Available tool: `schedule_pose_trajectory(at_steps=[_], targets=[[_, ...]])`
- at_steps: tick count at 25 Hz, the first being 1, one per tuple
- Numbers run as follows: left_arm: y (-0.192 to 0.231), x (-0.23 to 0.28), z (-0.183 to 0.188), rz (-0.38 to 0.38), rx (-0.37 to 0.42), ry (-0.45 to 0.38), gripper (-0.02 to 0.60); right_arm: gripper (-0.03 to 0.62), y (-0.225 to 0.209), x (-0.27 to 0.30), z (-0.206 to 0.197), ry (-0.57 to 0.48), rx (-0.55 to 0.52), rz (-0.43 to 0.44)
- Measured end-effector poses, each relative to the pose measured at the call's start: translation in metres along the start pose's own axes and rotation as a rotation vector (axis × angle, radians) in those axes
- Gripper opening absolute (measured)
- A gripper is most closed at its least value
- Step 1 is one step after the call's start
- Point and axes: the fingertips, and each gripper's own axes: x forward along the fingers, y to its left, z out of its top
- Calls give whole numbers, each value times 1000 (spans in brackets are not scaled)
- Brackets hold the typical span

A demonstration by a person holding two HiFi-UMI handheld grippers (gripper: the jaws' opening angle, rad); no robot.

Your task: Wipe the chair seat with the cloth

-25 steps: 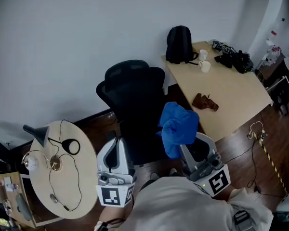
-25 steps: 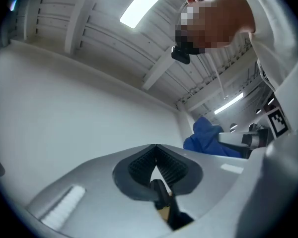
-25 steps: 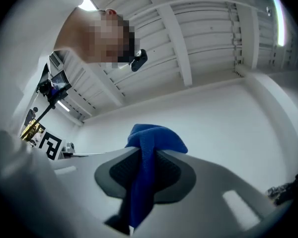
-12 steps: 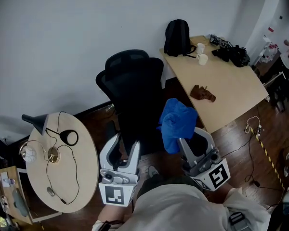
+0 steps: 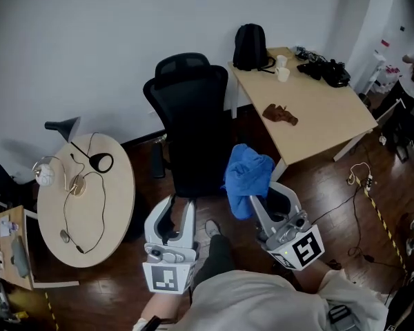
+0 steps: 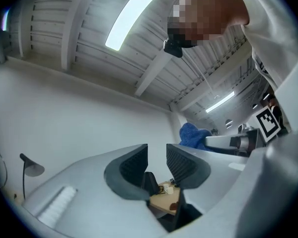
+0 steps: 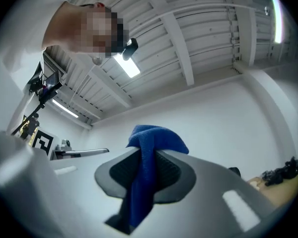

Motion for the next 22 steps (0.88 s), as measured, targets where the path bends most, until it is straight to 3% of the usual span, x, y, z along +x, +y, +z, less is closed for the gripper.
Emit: schedule_pose_trajectory(at_steps=[3,11,15,19,20,22], targets=[[-32,-33,22,10,-33,30,198,69,22,-35,32,-26,26,-12],[-77,-81,104,25,-44,-28,198,69,73,-93,97,-55,14,-8],[-82,-108,119,-20,23,-33,193,68,100,-100,103,-43,22,-13],[-68,-118,125,36,-52,-26,179,67,115,-98,101,-22,34,-18],[-66,-122,123,40,-52,-21,166,67,118,-98,98,-19,36,-20],[-69,-131,123,15,-32,-25,45,67,124,-101,97,-19,44,-22]])
